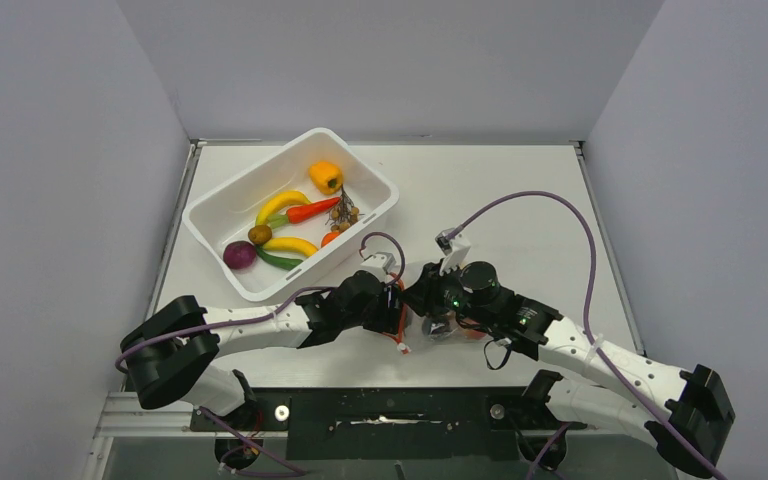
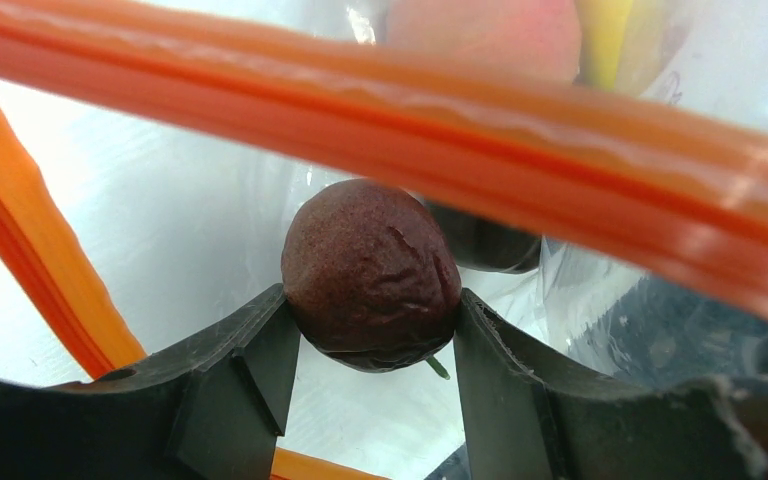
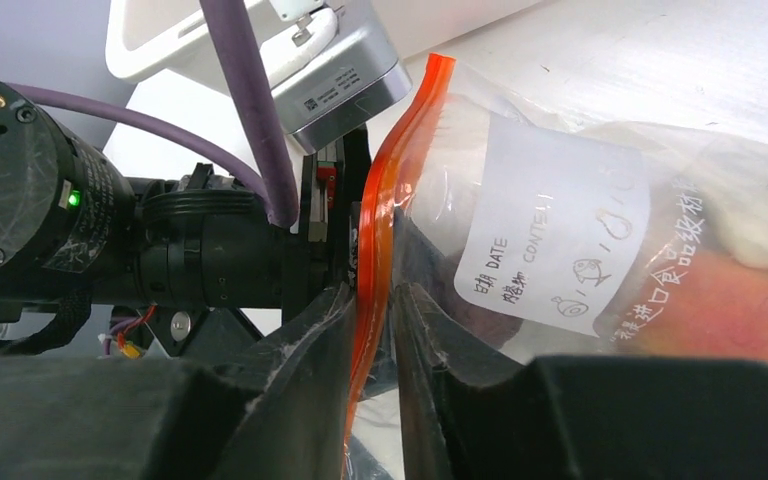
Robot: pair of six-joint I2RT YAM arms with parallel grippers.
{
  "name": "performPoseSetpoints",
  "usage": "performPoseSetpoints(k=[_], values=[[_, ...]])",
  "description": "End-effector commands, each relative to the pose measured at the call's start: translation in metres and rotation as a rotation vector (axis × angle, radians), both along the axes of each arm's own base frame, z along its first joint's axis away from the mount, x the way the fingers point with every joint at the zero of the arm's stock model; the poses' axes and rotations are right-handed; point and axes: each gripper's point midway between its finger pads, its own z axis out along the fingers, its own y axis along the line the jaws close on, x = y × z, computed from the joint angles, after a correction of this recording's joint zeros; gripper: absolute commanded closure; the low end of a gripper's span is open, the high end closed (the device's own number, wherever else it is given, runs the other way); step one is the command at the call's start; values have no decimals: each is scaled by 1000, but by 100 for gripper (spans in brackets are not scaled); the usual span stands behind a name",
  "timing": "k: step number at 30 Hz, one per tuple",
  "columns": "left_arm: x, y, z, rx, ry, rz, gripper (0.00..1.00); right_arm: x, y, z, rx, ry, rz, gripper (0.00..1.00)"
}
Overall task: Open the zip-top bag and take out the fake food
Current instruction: Pick up the fake fruit from the zipper food storage bag.
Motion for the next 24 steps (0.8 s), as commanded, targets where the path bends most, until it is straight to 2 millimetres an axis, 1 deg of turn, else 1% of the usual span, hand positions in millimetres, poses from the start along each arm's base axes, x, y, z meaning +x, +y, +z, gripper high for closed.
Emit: performPoseSetpoints(k=[1,4,9,13,17,22,24], values=[[9,-12,19,-52,-22,8,94,12,2,39,80,-87,-52,80],[9,-12,20,-49,-22,8,94,14,-3,38,67,-88,-77,86],[10,-13,21,-51,-27,9,94,15,-8,32,44,-82,-99,91],[13,-14,26,-28,-37,1,94,17,-11,25,20,-66,-118,92],[17,-15,39,-15,-76,2,97,22,-17,14,-23,-36,-168,95],[19,-8,50,-18,-111,18,98,25,-21,6,-57,-13,-198,96],[17,-5,50,-10,-109,16,98,25,-22,3,-65,-7,-204,96]])
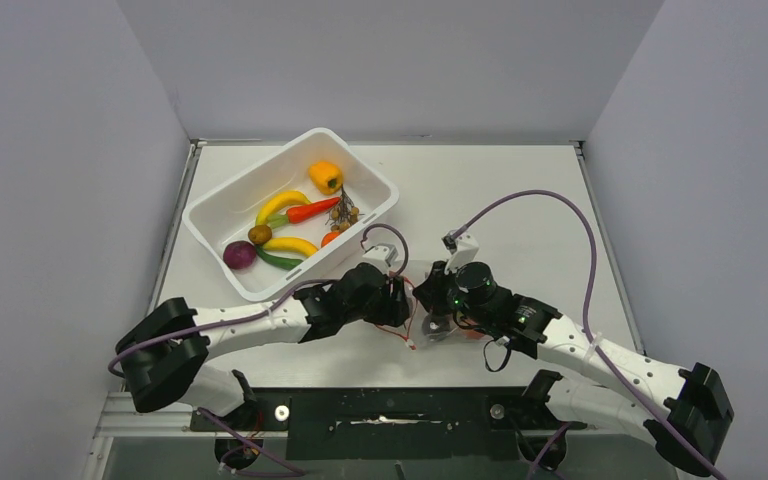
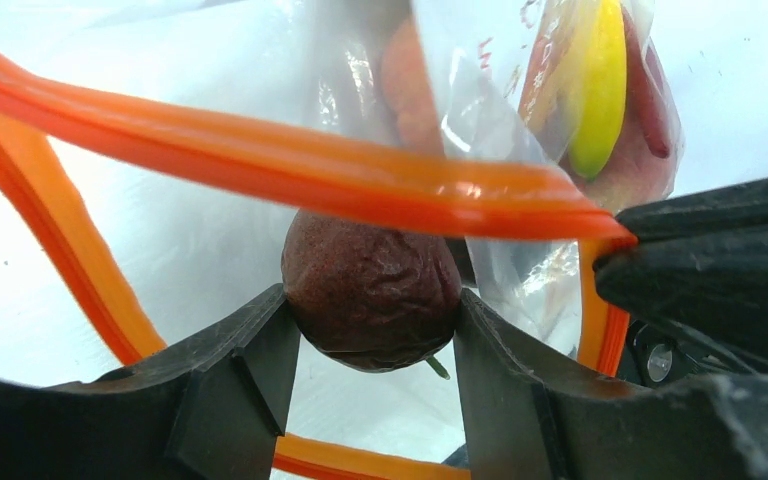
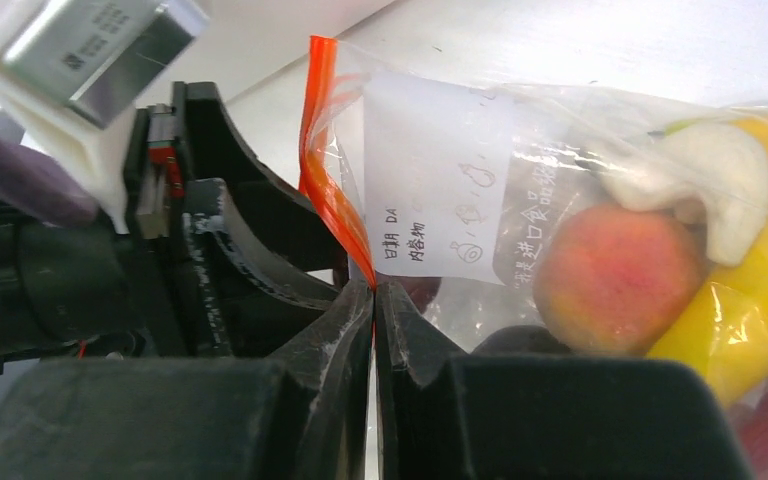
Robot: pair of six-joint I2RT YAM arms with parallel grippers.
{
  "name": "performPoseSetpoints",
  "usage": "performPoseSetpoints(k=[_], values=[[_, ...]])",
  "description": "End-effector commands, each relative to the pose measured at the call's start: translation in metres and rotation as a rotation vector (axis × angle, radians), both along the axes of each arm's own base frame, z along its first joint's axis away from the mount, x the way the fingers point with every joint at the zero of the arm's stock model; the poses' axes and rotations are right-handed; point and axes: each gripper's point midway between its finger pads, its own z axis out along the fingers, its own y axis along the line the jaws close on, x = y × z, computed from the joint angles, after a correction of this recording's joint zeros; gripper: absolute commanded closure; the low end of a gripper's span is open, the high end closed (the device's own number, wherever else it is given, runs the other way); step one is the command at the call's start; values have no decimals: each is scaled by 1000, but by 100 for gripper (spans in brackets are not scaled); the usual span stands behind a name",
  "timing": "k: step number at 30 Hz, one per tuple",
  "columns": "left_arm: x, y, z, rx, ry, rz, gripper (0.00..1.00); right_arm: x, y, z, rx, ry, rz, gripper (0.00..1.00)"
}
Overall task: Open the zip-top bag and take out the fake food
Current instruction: Pick up the fake fruit from the zipper food storage bag.
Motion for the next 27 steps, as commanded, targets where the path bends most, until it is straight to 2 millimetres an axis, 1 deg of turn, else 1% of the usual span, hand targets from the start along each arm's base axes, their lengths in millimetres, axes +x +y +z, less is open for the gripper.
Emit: performPoseSetpoints(k=[1,9,19,22,27], values=[[7,-2,33,-41,-71,2,99,10,1,21,28,-37,-51,95],[4,6,41,-54,-89,11,100,11,-6,13,6,-21,-88,95],[2,19,49,-68,-124,19,100,13,-14,9,-8,-14,-126,95],[3,25,57,-81,-153,41,100,12,-15,8,-10,-10,-127,95],[9,38,76,-108,-213,78,100,14,-19,3,-22,2,-149,95]])
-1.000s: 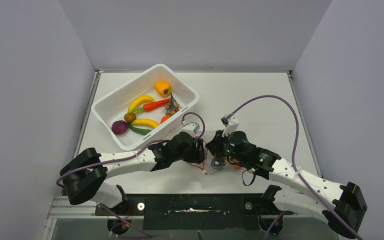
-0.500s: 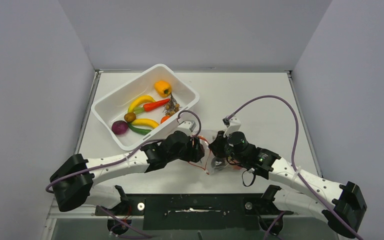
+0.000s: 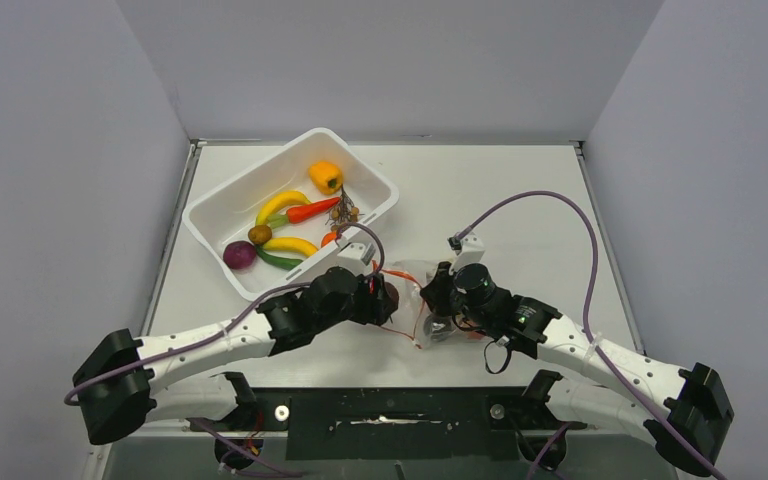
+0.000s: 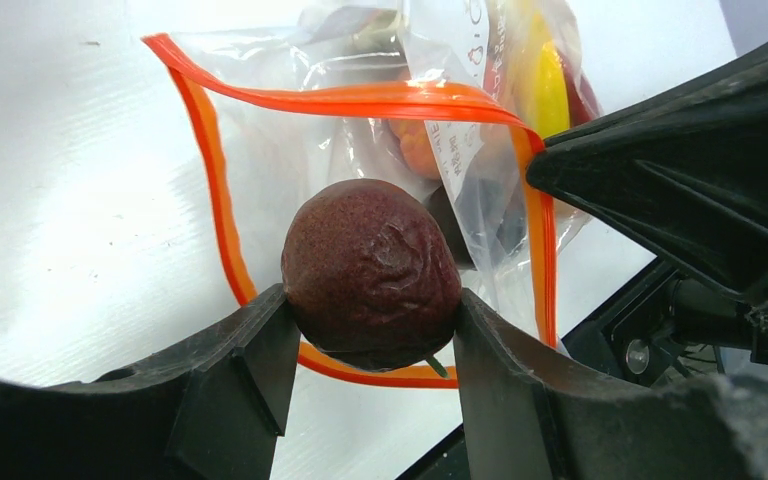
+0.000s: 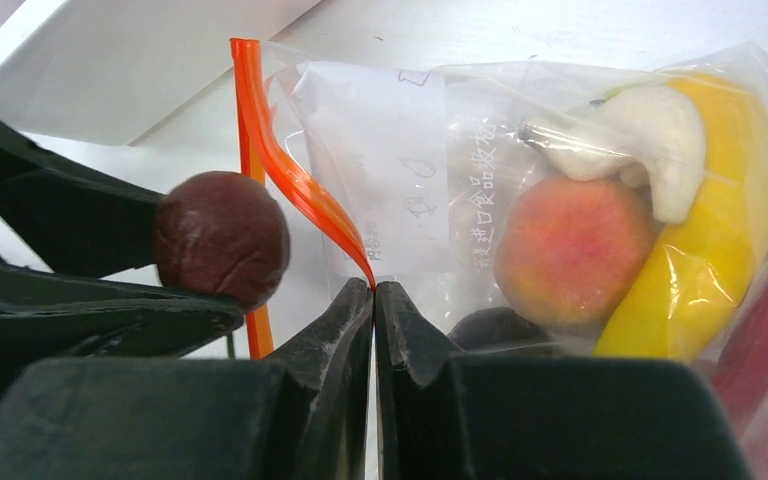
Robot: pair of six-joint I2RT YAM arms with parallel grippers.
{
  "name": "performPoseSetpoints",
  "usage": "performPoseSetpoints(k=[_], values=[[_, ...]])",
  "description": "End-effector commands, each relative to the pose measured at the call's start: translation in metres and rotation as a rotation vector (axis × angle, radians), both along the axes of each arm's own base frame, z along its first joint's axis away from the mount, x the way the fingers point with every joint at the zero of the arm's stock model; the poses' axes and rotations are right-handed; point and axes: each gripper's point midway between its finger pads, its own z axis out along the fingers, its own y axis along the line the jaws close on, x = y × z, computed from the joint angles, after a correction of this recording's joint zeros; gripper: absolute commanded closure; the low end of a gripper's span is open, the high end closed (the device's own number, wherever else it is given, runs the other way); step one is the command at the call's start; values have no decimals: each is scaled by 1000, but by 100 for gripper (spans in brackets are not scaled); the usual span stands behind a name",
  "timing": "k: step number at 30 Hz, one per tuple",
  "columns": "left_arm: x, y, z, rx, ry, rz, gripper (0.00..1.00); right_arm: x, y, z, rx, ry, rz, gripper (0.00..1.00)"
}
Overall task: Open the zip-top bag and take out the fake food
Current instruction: Pick up the fake fruit from the zipper food storage bag, then place the fake fruit in the bin.
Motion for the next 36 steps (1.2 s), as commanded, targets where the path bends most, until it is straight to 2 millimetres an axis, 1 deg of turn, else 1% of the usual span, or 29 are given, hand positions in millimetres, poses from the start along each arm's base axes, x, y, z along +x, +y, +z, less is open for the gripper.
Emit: performPoseSetpoints(k=[1,5,8,11,15,17,19,21,22,23,26,29,31,36], values=[[13,9,37,-56,-107,41,100,11,-3,16,26,-37,-58,95],[27,26,64,-77,-167,87,100,12,-5,15,24,-33,-68,95],[42,47,84,-81,-208,147,100,13,-7,15,23,-30,-72,95],[62,79,98,-52,-237,224,100,13,-7,15,27,-27,-73,95],[92,131,115,-5,-260,349,100,13,-7,15,33,-23,-72,95],[109,162,115,21,-245,425,100,12,-7,15,35,-21,-71,95],[124,190,109,26,-204,489,100,13,-7,15,38,-20,-72,95],[137,216,94,12,-139,547,100,13,-7,16,39,-18,-70,95],[141,222,84,0,-97,560,100,12,-6,16,40,-17,-68,95],[144,226,74,-3,-53,566,100,12,-6,16,39,-17,-68,95],[144,227,42,10,67,561,100,12,-7,16,37,-15,-66,95],[139,221,20,8,137,537,100,12,-8,15,34,-11,-68,95],[133,217,12,2,170,522,100,12,-8,15,38,-10,-65,95],[115,202,9,-64,196,468,100,14,-5,14,40,-12,-60,94]])
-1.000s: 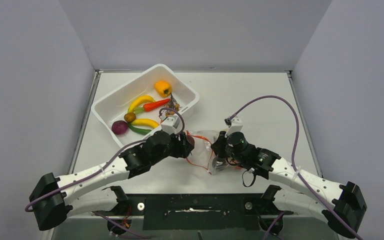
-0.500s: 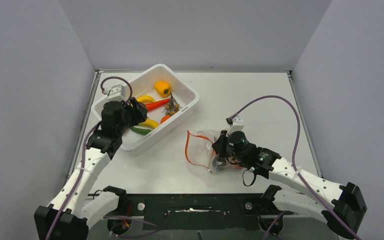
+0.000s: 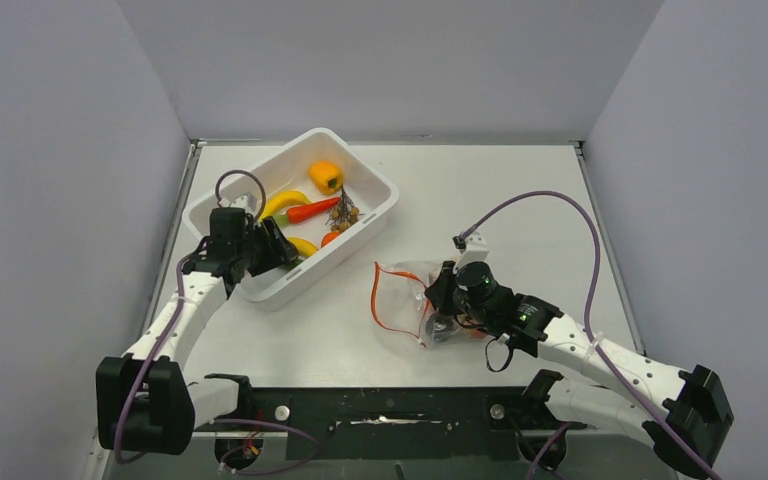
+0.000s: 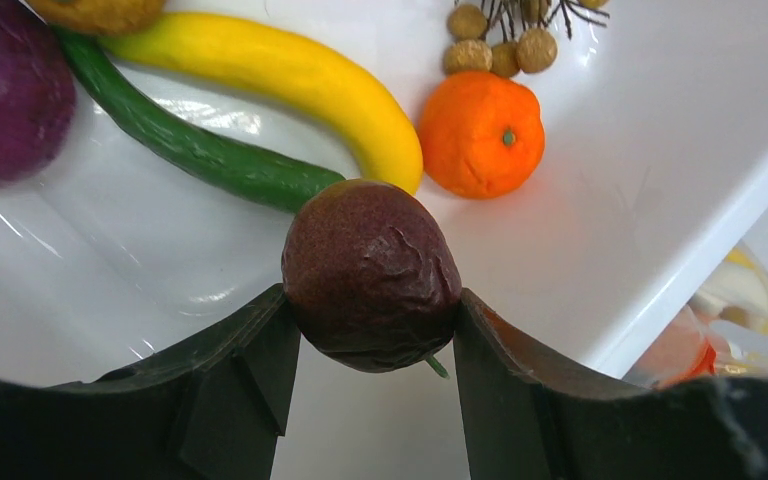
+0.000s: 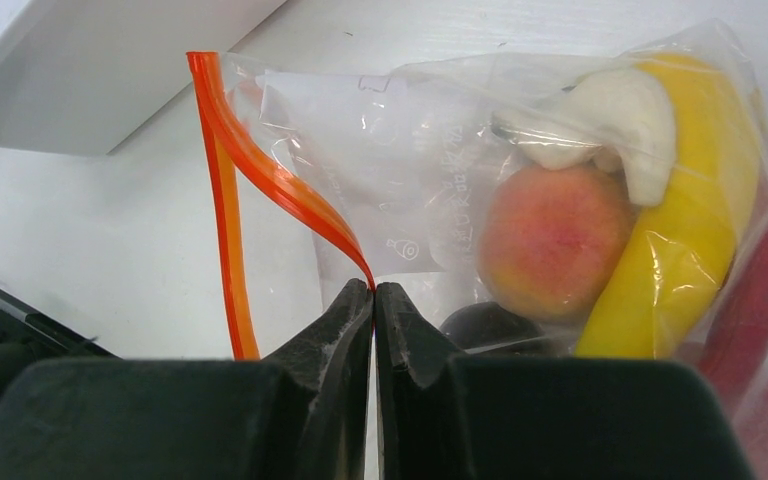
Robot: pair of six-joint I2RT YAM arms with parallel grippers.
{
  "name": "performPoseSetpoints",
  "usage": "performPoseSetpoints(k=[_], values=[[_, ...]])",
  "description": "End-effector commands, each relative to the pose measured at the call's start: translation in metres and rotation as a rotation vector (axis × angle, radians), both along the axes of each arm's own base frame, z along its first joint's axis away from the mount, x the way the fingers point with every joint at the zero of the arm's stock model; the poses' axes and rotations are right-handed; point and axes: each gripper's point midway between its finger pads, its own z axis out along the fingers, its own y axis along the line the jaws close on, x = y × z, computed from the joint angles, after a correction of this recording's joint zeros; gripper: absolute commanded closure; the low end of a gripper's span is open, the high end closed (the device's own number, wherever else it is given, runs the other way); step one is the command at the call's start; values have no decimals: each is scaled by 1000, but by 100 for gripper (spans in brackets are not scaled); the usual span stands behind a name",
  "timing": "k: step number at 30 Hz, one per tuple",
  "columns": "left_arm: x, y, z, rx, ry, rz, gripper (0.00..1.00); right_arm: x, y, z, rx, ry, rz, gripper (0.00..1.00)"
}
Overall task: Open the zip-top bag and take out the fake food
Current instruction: Place the fake fruit in the bin.
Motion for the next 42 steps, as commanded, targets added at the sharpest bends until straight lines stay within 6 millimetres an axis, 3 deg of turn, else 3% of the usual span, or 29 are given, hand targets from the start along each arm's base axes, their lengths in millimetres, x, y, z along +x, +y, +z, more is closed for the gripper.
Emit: performPoseSetpoints(k=[1,10,12,15,22,25,31,34,40,42], values=[[-13,-23,17,-112,-47,-79,100,11,8,21,51,-48,-7,94],[-51,-64,16,-157,-26,-176,100,13,14,18,47,-36,11,94],[-55,-66,18,-141,-32,-178,100,13,14,18,46,-35,14,94],[-49,-54,26,-75,-70,-125,100,14,12,18,42,-35,9,94],[0,-33,75,35,-222,-78,100,13,9,20,52,-40,-2,94],[28,-35,82,47,-246,-93,100,12,8,20,51,-36,-4,94],[79,-42,60,56,-181,-146,100,10,4,21,53,-29,-14,94],[98,-54,41,30,-110,-210,95,10,2,22,56,-28,-19,94],[138,-54,17,45,-55,-179,90,9,4,20,61,-17,-16,94],[146,-53,15,52,-49,-170,81,8,4,19,62,-9,-12,94]])
